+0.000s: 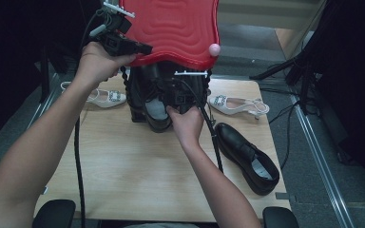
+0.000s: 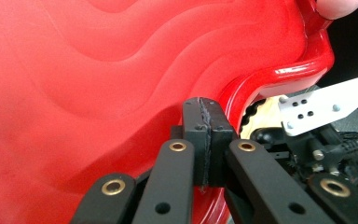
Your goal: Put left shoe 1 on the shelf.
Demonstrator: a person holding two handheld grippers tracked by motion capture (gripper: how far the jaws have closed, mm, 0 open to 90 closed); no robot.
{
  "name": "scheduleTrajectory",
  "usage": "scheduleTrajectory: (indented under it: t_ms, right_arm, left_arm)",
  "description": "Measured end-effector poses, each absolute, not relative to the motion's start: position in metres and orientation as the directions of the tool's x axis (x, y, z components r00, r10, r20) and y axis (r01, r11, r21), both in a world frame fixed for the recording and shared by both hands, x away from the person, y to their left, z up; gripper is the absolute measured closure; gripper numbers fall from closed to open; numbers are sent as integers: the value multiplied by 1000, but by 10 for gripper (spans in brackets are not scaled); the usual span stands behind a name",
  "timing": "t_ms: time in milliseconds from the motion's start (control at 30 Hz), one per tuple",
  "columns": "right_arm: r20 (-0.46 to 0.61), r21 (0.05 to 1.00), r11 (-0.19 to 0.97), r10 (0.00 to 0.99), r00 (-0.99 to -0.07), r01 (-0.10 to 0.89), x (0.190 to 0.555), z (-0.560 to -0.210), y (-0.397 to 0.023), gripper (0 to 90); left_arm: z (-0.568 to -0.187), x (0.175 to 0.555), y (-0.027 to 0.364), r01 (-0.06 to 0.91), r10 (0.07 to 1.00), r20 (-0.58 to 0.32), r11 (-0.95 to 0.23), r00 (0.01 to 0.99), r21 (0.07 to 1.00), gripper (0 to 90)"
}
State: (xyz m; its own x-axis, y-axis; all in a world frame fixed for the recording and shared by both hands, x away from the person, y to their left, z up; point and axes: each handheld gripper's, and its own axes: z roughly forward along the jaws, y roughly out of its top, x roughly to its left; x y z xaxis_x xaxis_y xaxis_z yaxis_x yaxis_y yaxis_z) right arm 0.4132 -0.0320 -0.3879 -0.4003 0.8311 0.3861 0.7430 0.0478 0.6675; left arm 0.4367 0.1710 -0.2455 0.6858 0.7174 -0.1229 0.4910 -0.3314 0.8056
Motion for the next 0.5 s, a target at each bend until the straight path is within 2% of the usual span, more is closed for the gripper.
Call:
scheduleTrajectory:
  t_ms: [500]
  right_arm:
    - [402, 666, 67, 806, -434, 743, 406, -379, -43, 595]
  left_arm:
    - [-245, 436, 171, 492, 719, -121, -332, 684, 805, 900]
